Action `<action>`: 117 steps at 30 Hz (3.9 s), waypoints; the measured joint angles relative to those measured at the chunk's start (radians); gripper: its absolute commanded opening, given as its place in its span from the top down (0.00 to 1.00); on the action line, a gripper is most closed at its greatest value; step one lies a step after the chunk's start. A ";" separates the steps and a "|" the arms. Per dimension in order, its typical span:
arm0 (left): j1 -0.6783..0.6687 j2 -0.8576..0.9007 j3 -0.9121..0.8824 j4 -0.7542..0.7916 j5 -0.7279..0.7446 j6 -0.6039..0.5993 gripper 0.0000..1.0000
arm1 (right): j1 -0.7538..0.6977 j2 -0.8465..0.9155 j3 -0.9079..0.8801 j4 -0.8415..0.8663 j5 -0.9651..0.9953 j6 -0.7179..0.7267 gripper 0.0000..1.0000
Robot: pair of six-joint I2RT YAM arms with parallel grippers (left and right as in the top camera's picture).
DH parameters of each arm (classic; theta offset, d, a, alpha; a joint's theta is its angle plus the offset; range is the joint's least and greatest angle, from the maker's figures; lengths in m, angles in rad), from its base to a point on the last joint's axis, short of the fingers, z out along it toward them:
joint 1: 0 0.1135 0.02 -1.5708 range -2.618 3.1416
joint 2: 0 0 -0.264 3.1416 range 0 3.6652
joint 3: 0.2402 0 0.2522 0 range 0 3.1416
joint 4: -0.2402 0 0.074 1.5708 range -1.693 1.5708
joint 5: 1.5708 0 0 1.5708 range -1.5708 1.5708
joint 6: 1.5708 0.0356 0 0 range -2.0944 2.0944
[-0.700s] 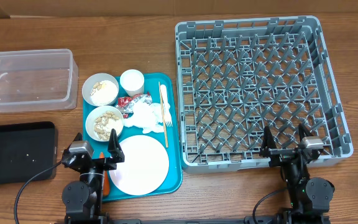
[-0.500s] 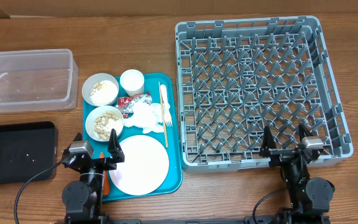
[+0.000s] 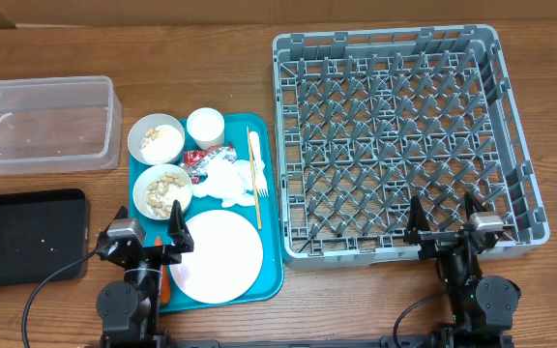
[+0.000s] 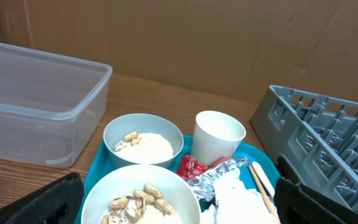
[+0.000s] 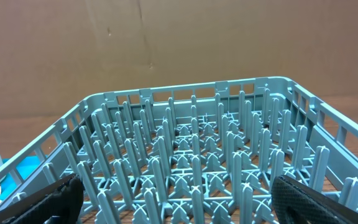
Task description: Sort waste into correct bins and load items into the dishwasher rack
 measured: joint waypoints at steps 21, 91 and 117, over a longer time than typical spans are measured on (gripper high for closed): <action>0.000 0.000 0.000 0.000 0.000 0.000 0.00 | 0.000 0.000 0.000 0.000 0.000 0.000 0.00; 0.000 0.225 0.691 -0.477 0.517 -0.142 0.00 | 0.000 0.000 0.000 0.000 0.000 0.000 0.00; -0.121 1.005 1.393 -1.220 0.190 -0.057 0.00 | 0.000 0.000 0.000 0.000 0.000 0.000 0.00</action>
